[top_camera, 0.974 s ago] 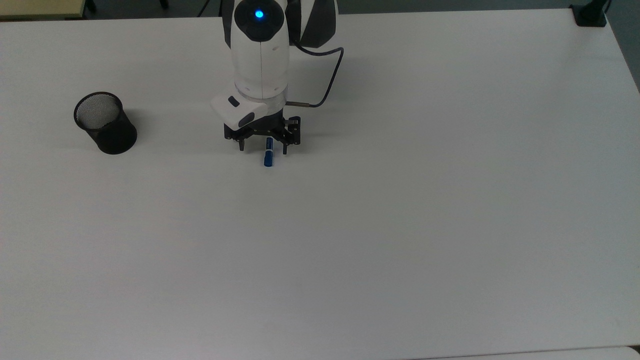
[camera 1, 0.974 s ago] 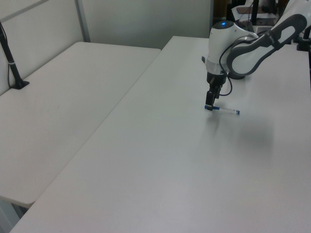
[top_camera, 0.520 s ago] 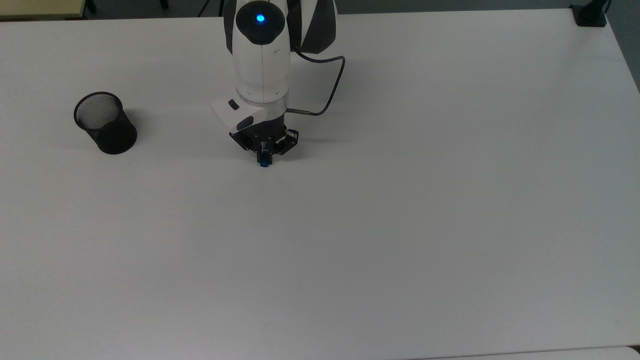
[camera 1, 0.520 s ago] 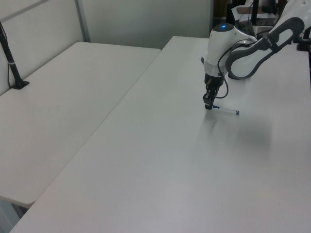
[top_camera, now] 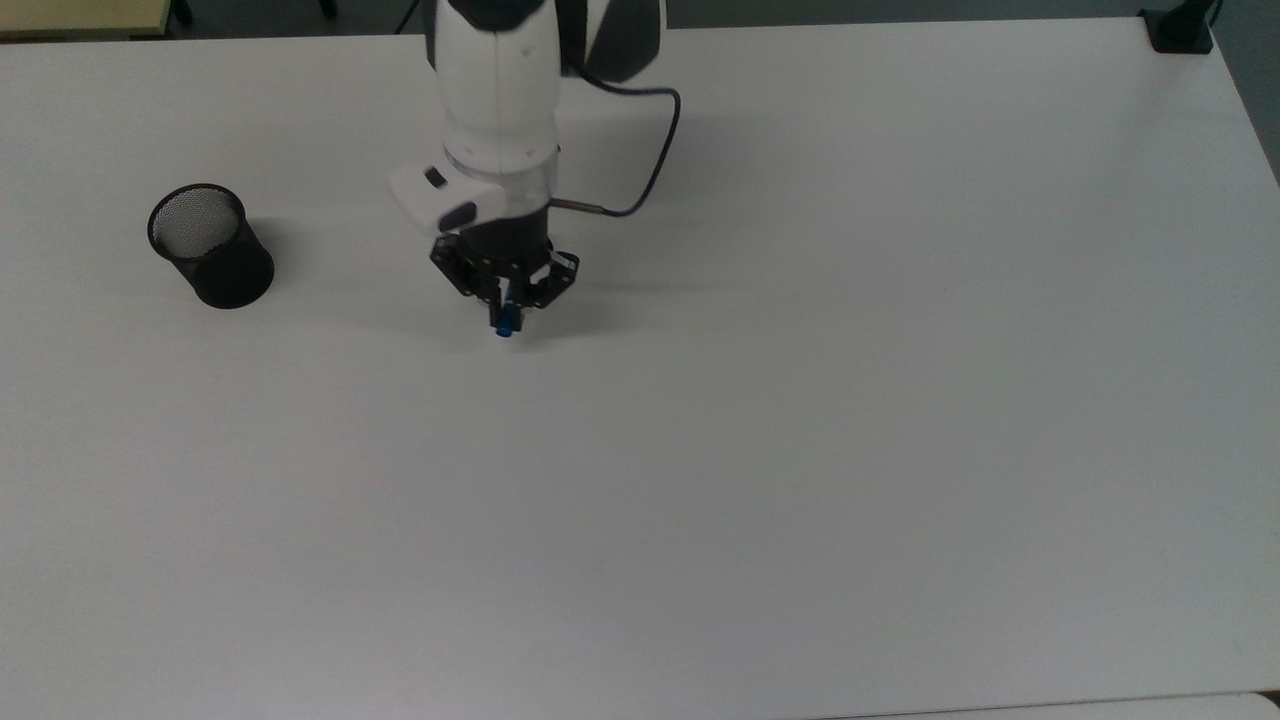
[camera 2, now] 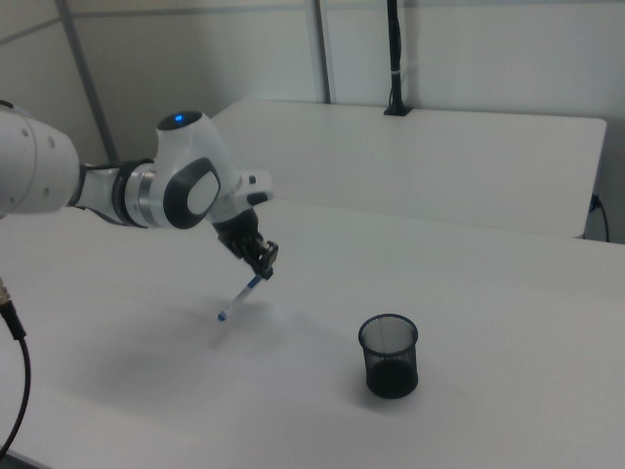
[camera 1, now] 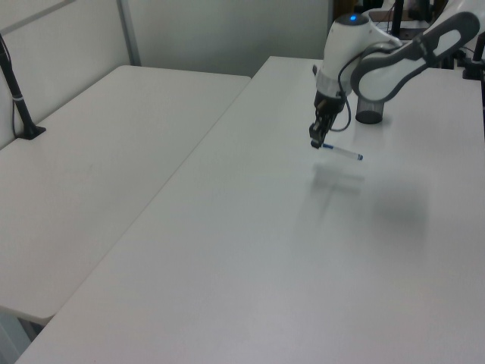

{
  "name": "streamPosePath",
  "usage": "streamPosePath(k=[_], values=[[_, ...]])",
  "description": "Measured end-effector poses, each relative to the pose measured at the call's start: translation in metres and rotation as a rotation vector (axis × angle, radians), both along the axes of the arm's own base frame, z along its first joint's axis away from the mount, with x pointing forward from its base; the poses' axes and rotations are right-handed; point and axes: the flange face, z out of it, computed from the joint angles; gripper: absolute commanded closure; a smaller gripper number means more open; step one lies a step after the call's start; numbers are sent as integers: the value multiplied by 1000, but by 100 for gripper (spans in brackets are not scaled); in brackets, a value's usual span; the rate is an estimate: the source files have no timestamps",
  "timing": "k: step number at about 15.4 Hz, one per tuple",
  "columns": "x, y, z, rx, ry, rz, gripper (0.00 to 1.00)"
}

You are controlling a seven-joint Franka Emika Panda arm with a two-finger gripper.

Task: Insert the marker
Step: 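Close the gripper on the marker and lift it, cap down, then carry the marker over the black mesh pen cup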

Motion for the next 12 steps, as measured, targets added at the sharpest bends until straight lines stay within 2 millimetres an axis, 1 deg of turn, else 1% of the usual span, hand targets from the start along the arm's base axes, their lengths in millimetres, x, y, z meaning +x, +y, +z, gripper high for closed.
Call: streamPosePath(k=[3, 5, 7, 9, 10, 12], values=[[-7, -33, 63, -3, -103, -54, 100], [-16, -57, 96, -11, -154, -83, 100], [-26, -86, 121, -33, -207, -90, 100], [-44, -127, 141, -75, -318, -91, 100], [-56, -149, 146, -104, -378, -90, 100], [-80, -186, 143, -164, -475, -93, 100]])
